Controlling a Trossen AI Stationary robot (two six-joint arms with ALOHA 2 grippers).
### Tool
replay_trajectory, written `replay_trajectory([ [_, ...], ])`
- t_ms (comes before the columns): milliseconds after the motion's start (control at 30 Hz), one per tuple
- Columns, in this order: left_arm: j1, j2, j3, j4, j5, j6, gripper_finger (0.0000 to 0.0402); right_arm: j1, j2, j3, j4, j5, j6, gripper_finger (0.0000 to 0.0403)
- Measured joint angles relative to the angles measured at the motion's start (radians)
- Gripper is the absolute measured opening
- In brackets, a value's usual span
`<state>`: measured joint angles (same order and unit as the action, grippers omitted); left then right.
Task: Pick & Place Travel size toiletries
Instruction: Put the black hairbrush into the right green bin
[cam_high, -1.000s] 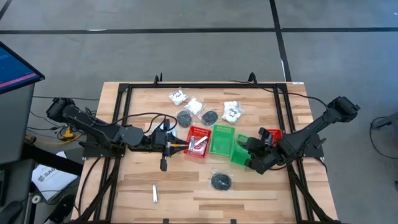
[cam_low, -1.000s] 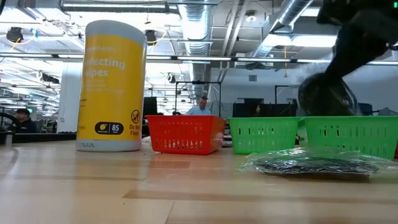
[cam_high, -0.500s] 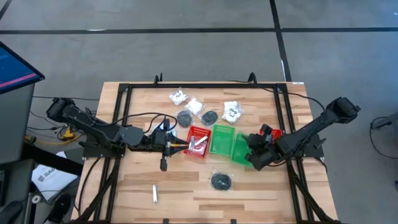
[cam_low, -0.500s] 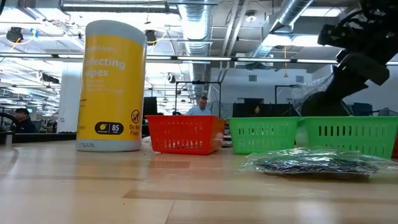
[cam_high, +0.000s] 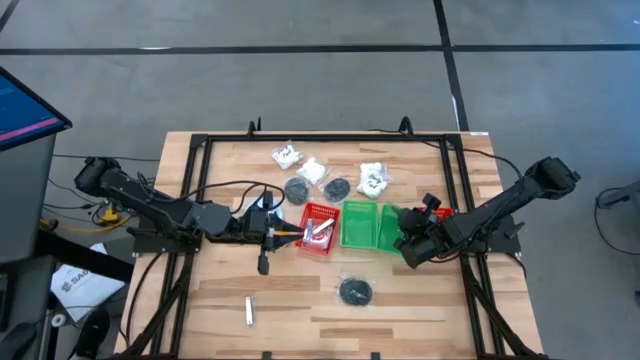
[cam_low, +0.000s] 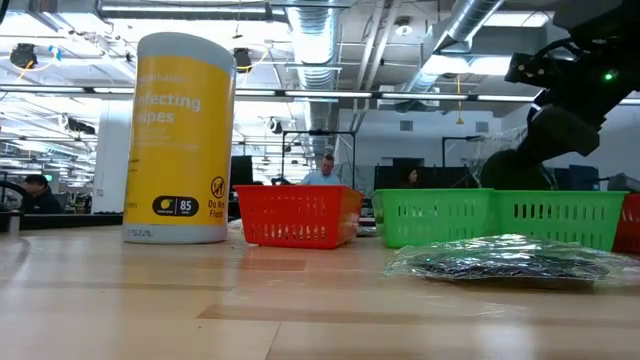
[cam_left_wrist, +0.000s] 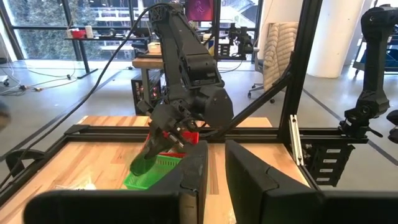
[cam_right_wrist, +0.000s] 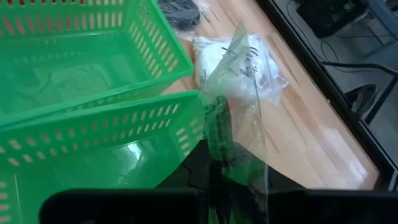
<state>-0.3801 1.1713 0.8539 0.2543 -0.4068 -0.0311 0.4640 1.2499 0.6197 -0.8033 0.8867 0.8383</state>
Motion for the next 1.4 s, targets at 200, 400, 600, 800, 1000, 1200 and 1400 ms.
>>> replay_trajectory([
  [200, 0.000, 0.000, 0.000, 0.000, 0.000, 0.000, 0.0047, -0.002, 0.000, -0.005, -0.001, -0.003, 0.000, 0.0042],
  [400, 0.000, 0.000, 0.000, 0.000, 0.000, 0.000, 0.0047, -0.002, 0.000, -0.006, 0.003, -0.023, -0.001, 0.0049],
  [600, 0.000, 0.000, 0.000, 0.000, 0.000, 0.000, 0.0047, 0.000, 0.000, -0.006, 0.013, -0.028, -0.007, 0.0064],
  [800, 0.000, 0.000, 0.000, 0.000, 0.000, 0.000, 0.0047, 0.000, 0.000, -0.006, 0.019, -0.032, -0.008, 0.0127],
  [1000, 0.000, 0.000, 0.000, 0.000, 0.000, 0.000, 0.0047, 0.000, 0.000, -0.006, 0.023, -0.031, -0.009, 0.0205],
  [1200, 0.000, 0.000, 0.000, 0.000, 0.000, 0.000, 0.0047, 0.008, 0.000, 0.003, 0.026, -0.027, -0.026, 0.0242],
  [1400, 0.000, 0.000, 0.000, 0.000, 0.000, 0.000, 0.0047, 0.060, 0.000, 0.052, 0.034, -0.025, -0.035, 0.0244],
])
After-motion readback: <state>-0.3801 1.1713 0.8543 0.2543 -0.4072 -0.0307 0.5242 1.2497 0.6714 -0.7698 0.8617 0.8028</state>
